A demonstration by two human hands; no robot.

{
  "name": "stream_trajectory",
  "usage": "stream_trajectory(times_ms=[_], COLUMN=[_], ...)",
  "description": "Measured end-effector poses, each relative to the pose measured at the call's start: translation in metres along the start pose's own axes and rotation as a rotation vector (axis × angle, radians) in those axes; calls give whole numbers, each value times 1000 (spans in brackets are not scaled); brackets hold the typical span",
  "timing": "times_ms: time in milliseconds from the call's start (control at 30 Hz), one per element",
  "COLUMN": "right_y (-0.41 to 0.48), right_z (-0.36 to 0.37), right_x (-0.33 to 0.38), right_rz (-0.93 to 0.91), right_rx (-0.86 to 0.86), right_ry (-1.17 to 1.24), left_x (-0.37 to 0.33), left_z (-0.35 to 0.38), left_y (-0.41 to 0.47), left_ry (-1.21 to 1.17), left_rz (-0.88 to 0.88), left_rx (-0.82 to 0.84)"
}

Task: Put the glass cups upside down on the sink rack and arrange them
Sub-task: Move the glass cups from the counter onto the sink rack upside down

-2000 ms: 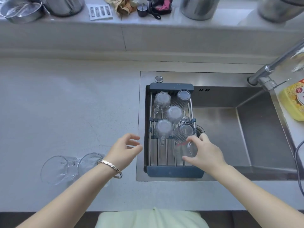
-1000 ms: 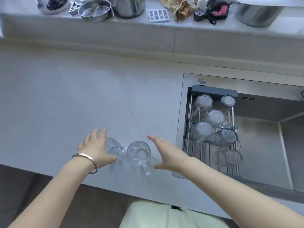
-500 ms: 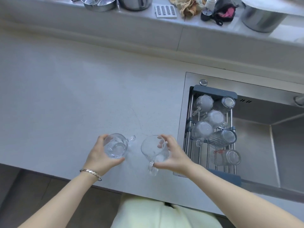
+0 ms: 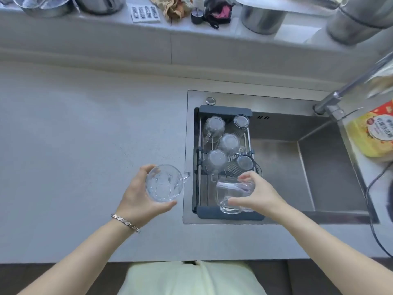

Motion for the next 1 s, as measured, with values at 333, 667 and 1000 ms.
stream_trajectory(times_ms=[333, 667, 1000], right_y=[56, 75, 65], right_z=[37, 72, 62], right_x=[16, 11, 13], right_rz=[-149, -203, -419], right_rx=[-2, -22, -127], right_ry=[-713, -1023, -999], left_x=[-14, -13, -12], left_z=[18, 10, 16], left_y=[-3, -11, -8], left_ry=[74, 92, 77], left_rz=[39, 17, -7], left_rx=[-9, -53, -49])
Point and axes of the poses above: each hand's wrist, its own y-axis towards the middle knuckle, its own z-axis out of the palm, x = y × z, the point moved 7 cm from there along y, towards the middle knuckle, and after that the axes turned 3 degrees about -z, right-handed, at the moved point
